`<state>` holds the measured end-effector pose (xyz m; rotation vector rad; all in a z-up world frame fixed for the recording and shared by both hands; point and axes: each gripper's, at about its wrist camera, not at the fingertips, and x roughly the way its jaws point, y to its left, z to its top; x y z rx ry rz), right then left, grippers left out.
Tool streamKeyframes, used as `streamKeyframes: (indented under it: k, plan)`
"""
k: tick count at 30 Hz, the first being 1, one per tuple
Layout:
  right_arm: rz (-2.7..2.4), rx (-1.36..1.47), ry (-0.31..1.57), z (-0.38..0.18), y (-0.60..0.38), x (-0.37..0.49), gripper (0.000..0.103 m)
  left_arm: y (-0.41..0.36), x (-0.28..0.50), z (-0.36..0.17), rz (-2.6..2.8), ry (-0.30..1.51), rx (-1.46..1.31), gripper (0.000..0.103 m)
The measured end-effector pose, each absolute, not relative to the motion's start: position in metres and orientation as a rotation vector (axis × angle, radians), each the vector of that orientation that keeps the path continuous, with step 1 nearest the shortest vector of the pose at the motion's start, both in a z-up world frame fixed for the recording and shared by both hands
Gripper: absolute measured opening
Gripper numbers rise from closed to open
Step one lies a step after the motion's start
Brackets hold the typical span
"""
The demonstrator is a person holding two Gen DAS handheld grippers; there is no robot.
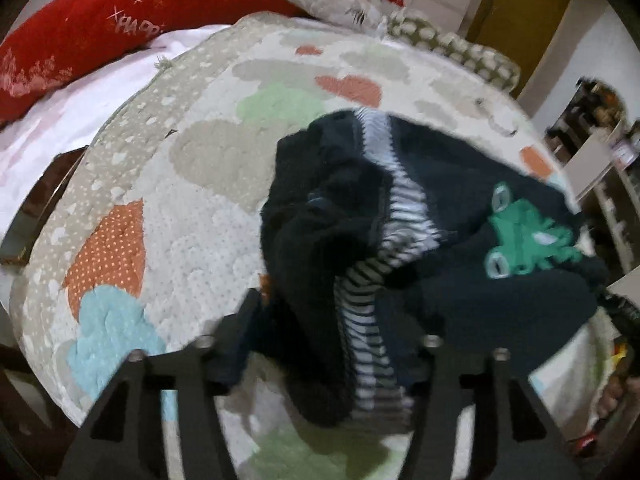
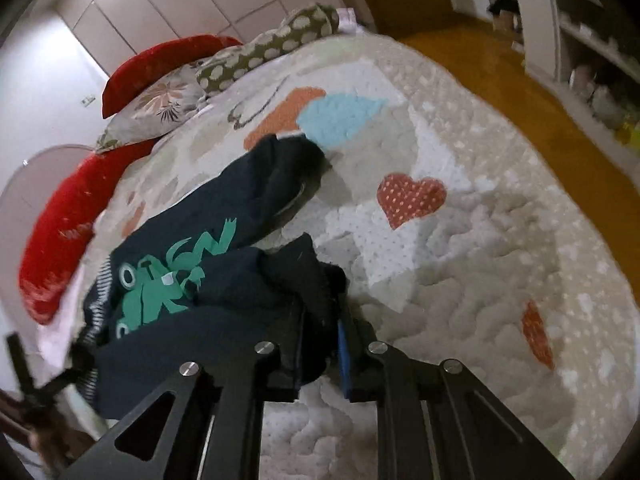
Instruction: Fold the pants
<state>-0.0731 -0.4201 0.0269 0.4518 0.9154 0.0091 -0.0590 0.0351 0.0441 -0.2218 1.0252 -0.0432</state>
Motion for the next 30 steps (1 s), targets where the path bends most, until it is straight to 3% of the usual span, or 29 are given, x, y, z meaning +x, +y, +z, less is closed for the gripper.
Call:
streamKeyframes:
  k: [6, 10, 12, 13, 14, 19, 20, 21, 22, 24, 27, 30]
  plan:
    - [-0.172, 0.233, 0.860, 0.059, -0.402, -0.086, 0.018, 0.059, -0.087, 0.071, -0.003, 0.944, -0.329, 0.067]
    - [-0.305, 0.241, 0.771, 0.080, -0.398, -0.107, 0.018, 0.056, -0.109, 0.098, 0.052, 0.840, -0.278, 0.069]
    - [-0.155, 0.281, 0.729, 0.088, -0.384, -0.114, 0.023, 0.051, -0.118, 0.113, 0.076, 0.775, -0.238, 0.074]
    - [-0.009, 0.314, 0.743, 0.087, -0.373, -0.111, 0.033, 0.047, -0.125, 0.122, 0.094, 0.733, -0.211, 0.078]
    - [0.069, 0.341, 0.760, 0.085, -0.367, -0.107, 0.037, 0.044, -0.129, 0.128, 0.107, 0.703, -0.190, 0.081]
    - [0.076, 0.373, 0.912, 0.044, -0.372, -0.069, 0.038, 0.031, -0.157, 0.165, 0.149, 0.525, -0.110, 0.096]
    - [0.020, 0.366, 0.948, 0.038, -0.378, -0.064, 0.036, 0.029, -0.163, 0.172, 0.160, 0.487, -0.092, 0.098]
    - [-0.052, 0.356, 0.973, 0.030, -0.389, -0.066, 0.016, 0.027, -0.167, 0.176, 0.170, 0.463, -0.079, 0.099]
    - [-0.086, 0.372, 0.968, 0.028, -0.400, -0.069, 0.005, 0.024, -0.172, 0.180, 0.187, 0.437, -0.063, 0.101]
    - [-0.112, 0.427, 0.960, 0.033, -0.416, -0.080, 0.005, 0.017, -0.179, 0.187, 0.215, 0.384, -0.031, 0.103]
    - [-0.138, 0.398, 0.895, 0.060, -0.413, -0.102, 0.014, 0.006, -0.186, 0.194, 0.249, 0.327, 0.004, 0.103]
    - [-0.108, 0.347, 0.791, 0.092, -0.397, -0.126, 0.036, -0.008, -0.183, 0.197, 0.219, 0.328, 0.017, 0.103]
